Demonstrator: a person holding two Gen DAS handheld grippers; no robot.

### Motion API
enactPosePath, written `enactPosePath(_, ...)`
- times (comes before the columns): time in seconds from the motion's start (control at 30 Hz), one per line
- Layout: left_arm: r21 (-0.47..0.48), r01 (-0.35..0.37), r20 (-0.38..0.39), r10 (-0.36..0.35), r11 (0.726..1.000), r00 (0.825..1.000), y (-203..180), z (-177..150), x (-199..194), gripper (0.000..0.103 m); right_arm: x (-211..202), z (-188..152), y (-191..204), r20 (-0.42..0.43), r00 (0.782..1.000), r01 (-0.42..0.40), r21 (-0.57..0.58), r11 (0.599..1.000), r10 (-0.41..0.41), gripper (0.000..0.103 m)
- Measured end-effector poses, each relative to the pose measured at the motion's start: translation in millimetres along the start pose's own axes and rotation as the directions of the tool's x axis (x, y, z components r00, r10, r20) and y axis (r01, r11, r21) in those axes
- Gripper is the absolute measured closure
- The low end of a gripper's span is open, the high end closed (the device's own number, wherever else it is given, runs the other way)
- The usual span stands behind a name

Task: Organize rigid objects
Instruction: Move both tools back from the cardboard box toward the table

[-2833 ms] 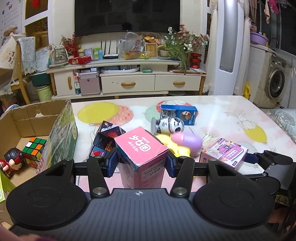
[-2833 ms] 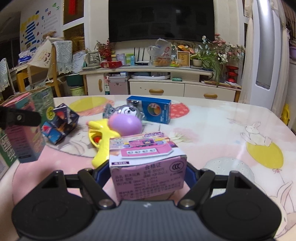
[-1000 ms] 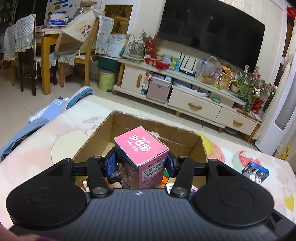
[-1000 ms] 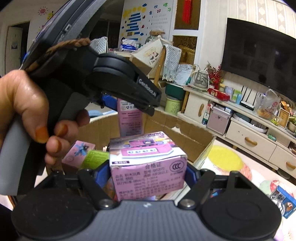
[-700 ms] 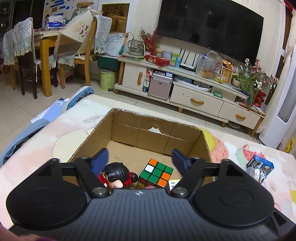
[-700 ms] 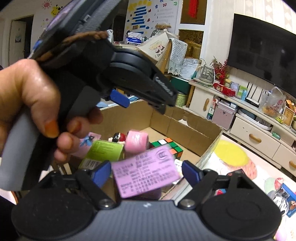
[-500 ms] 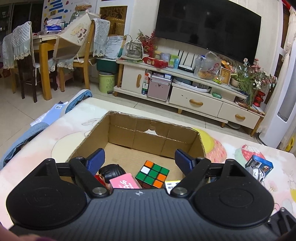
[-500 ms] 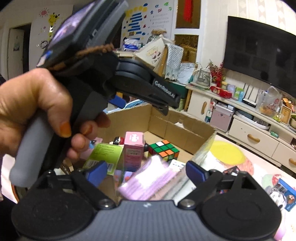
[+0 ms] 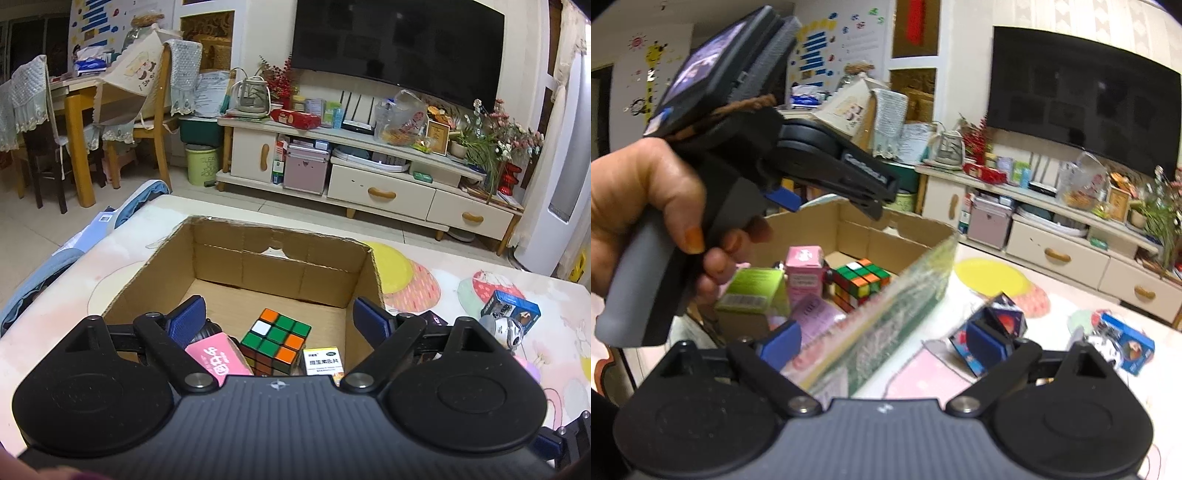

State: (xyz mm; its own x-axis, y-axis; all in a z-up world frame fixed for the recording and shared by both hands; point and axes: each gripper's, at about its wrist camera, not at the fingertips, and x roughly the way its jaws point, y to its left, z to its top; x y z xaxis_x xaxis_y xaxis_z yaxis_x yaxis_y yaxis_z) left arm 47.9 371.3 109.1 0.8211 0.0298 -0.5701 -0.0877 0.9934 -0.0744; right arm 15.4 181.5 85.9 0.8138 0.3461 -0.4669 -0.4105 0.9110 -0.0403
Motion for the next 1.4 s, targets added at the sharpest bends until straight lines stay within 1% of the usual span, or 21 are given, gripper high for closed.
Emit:
enactPosePath(0.37, 0.086, 0.017, 0.011, -0.018, 0.996, 1.0, -3.6, -3.7, -0.2, 0.0, -2.8, -14.5, -16.6, -0.017, 0.999, 0.041, 0.042, 0.998, -0.04, 0.002)
enactPosePath(0.57, 0.11, 0.027, 0.014, -0.029, 0.994, 0.999, -0.3, -3.8, 1.3, 0.0, -5.9, -21.6, -31.2, -0.027, 0.998, 0.061, 0.088, 0.994, -0.059, 0.002)
enactPosePath(0.83, 0.138, 0.037, 0.02, -0.04, 0.99, 0.999, -3.5, -6.0, 1.4, 0.0, -10.8, -30.8, -53.0, -0.028, 0.994, 0.112, 0.128, 0.986, -0.109, 0.002)
enactPosePath(1.17, 0.182, 0.058, 0.018, -0.063, 0.981, 0.998, -6.4, -9.3, 2.0, 0.0, -14.4, -45.4, -94.5, -0.051, 0.979, 0.204, 0.177, 0.963, -0.198, 0.001)
enactPosePath(1.4, 0.231, 0.088, 0.016, -0.094, 0.969, 0.995, -9.5, -14.2, -2.6, 0.0, -11.1, -60.9, -125.6, -0.1, 0.966, 0.255, 0.212, 0.943, -0.239, 0.001)
